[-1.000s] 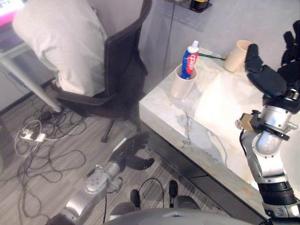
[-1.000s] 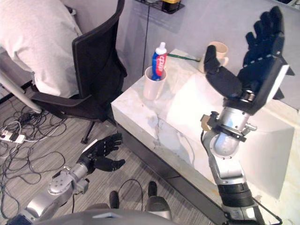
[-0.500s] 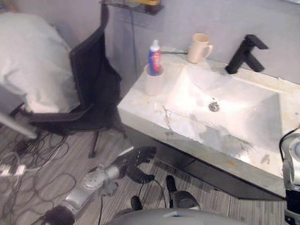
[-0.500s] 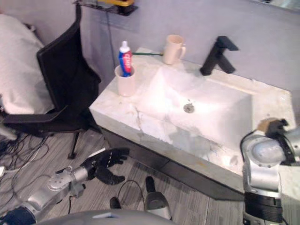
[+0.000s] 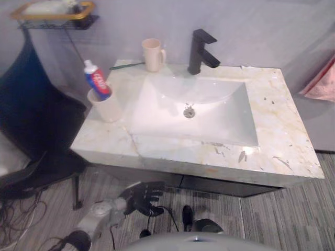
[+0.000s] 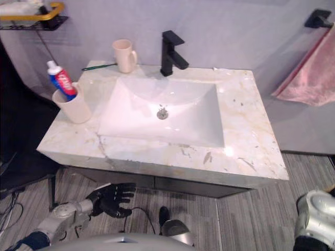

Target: Organize the bathroom.

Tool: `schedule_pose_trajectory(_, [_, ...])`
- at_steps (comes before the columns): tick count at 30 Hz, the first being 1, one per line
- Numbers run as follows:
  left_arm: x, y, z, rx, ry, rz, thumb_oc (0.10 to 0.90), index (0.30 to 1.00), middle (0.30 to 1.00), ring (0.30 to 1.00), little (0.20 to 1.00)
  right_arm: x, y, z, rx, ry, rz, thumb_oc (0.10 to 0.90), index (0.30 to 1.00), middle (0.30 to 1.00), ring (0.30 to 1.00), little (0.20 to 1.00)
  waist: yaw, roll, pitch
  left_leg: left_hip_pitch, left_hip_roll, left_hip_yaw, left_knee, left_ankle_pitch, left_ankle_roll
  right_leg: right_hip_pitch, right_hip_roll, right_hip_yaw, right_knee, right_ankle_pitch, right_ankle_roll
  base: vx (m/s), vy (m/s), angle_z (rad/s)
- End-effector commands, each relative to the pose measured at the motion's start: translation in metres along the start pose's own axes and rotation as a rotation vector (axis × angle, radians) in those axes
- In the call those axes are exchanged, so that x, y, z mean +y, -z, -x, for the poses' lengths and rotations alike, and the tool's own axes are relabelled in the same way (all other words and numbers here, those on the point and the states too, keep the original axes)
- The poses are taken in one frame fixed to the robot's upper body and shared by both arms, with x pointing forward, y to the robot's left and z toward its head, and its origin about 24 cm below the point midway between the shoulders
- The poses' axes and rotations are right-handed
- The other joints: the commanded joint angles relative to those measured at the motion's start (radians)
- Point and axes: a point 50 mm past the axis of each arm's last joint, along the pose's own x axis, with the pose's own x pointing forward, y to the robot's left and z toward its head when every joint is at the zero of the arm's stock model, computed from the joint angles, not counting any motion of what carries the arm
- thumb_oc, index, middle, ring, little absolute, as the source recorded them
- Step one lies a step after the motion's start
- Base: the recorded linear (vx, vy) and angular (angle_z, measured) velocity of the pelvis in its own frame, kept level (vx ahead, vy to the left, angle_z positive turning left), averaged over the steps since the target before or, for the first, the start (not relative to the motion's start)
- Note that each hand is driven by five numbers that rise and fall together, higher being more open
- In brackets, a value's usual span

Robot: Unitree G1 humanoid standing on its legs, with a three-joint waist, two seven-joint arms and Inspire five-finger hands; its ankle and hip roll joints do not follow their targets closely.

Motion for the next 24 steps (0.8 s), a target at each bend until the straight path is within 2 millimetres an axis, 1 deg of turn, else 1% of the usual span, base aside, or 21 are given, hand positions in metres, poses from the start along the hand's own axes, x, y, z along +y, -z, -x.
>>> schedule_pose_trajectory(1, [0.003,-0.056,-0.015,-0.148,0.072,-0.161,0.800,0.900,0.900,0.900,0.900,0.004,-0.011,-0.012,-0.039,0.010,-0.101,0.800,0.900,0.900,0.900,0.900,-0.031,0.003,0.005,-0.060,-0.066,0.005,0.015,0.016,0.010,0.087,0.003,-0.001,0.059,-0.160,0.130,-0.13,-0.076,-0.23])
schedule_pose_trajectory(2, [0.001,-0.059,-0.019,-0.150,0.064,-0.154,0.800,0.900,0.900,0.900,0.900,-0.007,0.027,-0.001,0.078,-0.019,-0.040,0.800,0.900,0.900,0.900,0.900,-0.033,0.007,0.012,-0.059,-0.059,0.011,0.017,0.025,0.001,0.094,0.002,-0.013,0.033,-0.145,0.127,-0.15,-0.099,-0.17])
schedule_pose_trajectory(3, [0.000,-0.062,-0.021,-0.155,0.061,-0.148,0.800,0.900,0.900,0.900,0.900,-0.018,0.048,0.005,0.116,-0.031,0.018,0.800,0.900,0.900,0.900,0.900,-0.033,0.009,0.015,-0.055,-0.058,0.013,0.019,0.025,0.000,0.097,0.002,-0.018,0.026,-0.141,0.124,-0.16,-0.107,-0.06])
schedule_pose_trajectory(4, [-0.001,-0.065,-0.023,-0.159,0.061,-0.140,0.800,0.900,0.900,0.900,0.900,-0.025,0.062,0.011,0.141,-0.038,0.060,0.800,0.900,0.900,0.900,0.900,-0.030,0.011,0.017,-0.052,-0.059,0.013,0.022,0.025,-0.001,0.098,0.001,-0.022,0.020,-0.136,0.122,-0.09,-0.067,0.08])
schedule_pose_trajectory(5, [-0.001,-0.066,-0.023,-0.159,0.060,-0.136,0.800,0.900,0.900,0.900,0.900,-0.026,0.067,0.014,0.164,-0.049,0.079,0.800,0.900,0.900,0.900,0.900,-0.030,0.010,0.018,-0.051,-0.060,0.012,0.023,0.026,-0.002,0.100,0.000,-0.024,0.017,-0.134,0.121,-0.09,-0.065,0.12])
schedule_pose_trajectory(6, [-0.001,-0.069,-0.024,-0.159,0.066,-0.136,0.800,0.900,0.900,0.900,0.900,-0.037,0.088,0.022,0.218,-0.089,0.157,0.800,0.900,0.900,0.900,0.900,-0.026,0.011,0.023,-0.053,-0.061,0.008,0.045,0.018,-0.003,0.101,-0.002,-0.026,0.012,-0.128,0.118,-0.06,-0.044,0.07])
schedule_pose_trajectory(7, [-0.001,-0.069,-0.024,-0.159,0.066,-0.136,0.800,0.900,0.900,0.900,0.900,-0.037,0.088,0.022,0.218,-0.089,0.157,0.800,0.900,0.900,0.900,0.900,-0.027,0.011,0.023,-0.053,-0.061,0.008,0.045,0.018,-0.003,0.101,-0.002,-0.027,0.012,-0.128,0.118,-0.19,-0.041,0.05])
schedule_pose_trajectory(8, [-0.006,-0.070,-0.030,-0.169,0.057,-0.124,0.800,0.900,0.900,0.900,0.900,-0.056,0.127,0.065,0.307,-0.221,0.360,0.800,0.900,0.900,0.900,0.900,-0.001,0.020,0.037,-0.069,-0.072,-0.045,0.096,-0.002,-0.003,0.101,-0.021,-0.022,0.011,-0.121,0.111,-0.15,-0.007,0.04])
schedule_pose_trajectory(9, [-0.006,-0.069,-0.030,-0.171,0.052,-0.125,0.800,0.900,0.900,0.900,0.900,-0.057,0.130,0.067,0.322,-0.239,0.380,0.800,0.900,0.900,0.900,0.900,0.000,0.020,0.038,-0.071,-0.073,-0.055,0.103,-0.008,-0.002,0.101,-0.022,-0.020,0.013,-0.122,0.110,-0.17,0.000,0.09])
schedule_pose_trajectory(11, [-0.006,-0.068,-0.031,-0.180,0.025,-0.126,0.800,0.900,0.900,0.900,0.900,-0.062,0.142,0.076,0.377,-0.303,0.453,0.800,0.900,0.900,0.900,0.900,0.016,0.022,0.044,-0.080,-0.083,-0.113,0.153,-0.035,0.003,0.099,-0.030,0.004,0.022,-0.126,0.102,-0.07,0.027,0.12])
schedule_pose_trajectory(12, [-0.006,-0.065,-0.033,-0.182,-0.008,-0.115,0.800,0.900,0.900,0.900,0.900,-0.066,0.153,0.088,0.431,-0.395,0.547,0.800,0.900,0.900,0.900,0.900,0.032,0.015,0.047,-0.099,-0.093,-0.152,0.228,-0.068,0.009,0.090,-0.045,0.026,0.030,-0.122,0.093,-0.08,0.040,0.00])
schedule_pose_trajectory(14, [-0.004,-0.059,-0.034,-0.180,-0.054,-0.094,0.800,0.900,0.900,0.900,0.900,-0.072,0.165,0.100,0.485,-0.506,0.652,0.800,0.900,0.900,0.900,0.900,0.046,0.010,0.047,-0.110,-0.103,-0.189,0.291,-0.113,0.019,0.080,-0.062,0.040,0.042,-0.117,0.092,-0.07,0.055,-0.35])
schedule_pose_trajectory(15, [-0.004,-0.058,-0.034,-0.178,-0.063,-0.091,0.800,0.900,0.900,0.900,0.900,-0.072,0.167,0.104,0.499,-0.536,0.669,0.800,0.900,0.900,0.900,0.900,0.047,0.012,0.046,-0.105,-0.102,-0.193,0.282,-0.114,0.021,0.076,-0.062,0.040,0.044,-0.117,0.094,-0.05,0.119,-0.38])
schedule_pose_trajectory(16, [0.000,-0.049,-0.034,-0.167,-0.129,-0.083,0.800,0.900,0.900,0.900,0.900,-0.076,0.174,0.118,0.542,-0.650,0.740,0.800,0.900,0.900,0.900,0.900,0.048,0.033,0.046,-0.072,-0.104,-0.213,0.198,-0.090,0.023,0.059,-0.052,0.049,0.060,-0.122,0.099,-0.02,0.110,-0.20])
schedule_pose_trajectory(17, [0.001,-0.046,-0.033,-0.165,-0.145,-0.075,0.800,0.900,0.900,0.900,0.900,-0.076,0.175,0.121,0.543,-0.675,0.751,0.800,0.900,0.900,0.900,0.900,0.047,0.036,0.046,-0.064,-0.105,-0.215,0.179,-0.083,0.024,0.056,-0.050,0.049,0.063,-0.122,0.101,-0.01,0.125,0.00])
schedule_pose_trajectory(18, [0.004,-0.040,-0.032,-0.160,-0.168,-0.053,0.800,0.900,0.900,0.900,0.900,-0.079,0.179,0.128,0.559,-0.740,0.788,0.800,0.900,0.900,0.900,0.900,0.044,0.042,0.046,-0.048,-0.106,-0.218,0.144,-0.071,0.027,0.049,-0.047,0.052,0.068,-0.123,0.104,0.00,0.070,0.06])
schedule_pose_trajectory(22, [0.009,-0.019,-0.027,-0.112,-0.257,-0.030,0.800,0.900,0.900,0.900,0.900,-0.085,0.185,0.147,0.514,-1.004,0.942,0.800,0.900,0.900,0.900,0.900,0.049,0.054,0.046,-0.019,-0.118,-0.255,0.028,-0.030,0.029,0.031,-0.044,0.055,0.070,-0.118,0.113,-0.02,0.083,0.04])
schedule_pose_trajectory(24, [0.009,-0.014,-0.024,-0.088,-0.258,-0.074,0.800,0.900,0.900,0.900,0.900,-0.086,0.186,0.149,0.503,-1.044,0.956,0.800,0.900,0.900,0.900,0.900,0.054,0.053,0.047,-0.019,-0.121,-0.265,0.016,-0.026,0.029,0.029,-0.047,0.051,0.069,-0.117,0.117,-0.02,0.042,0.02])
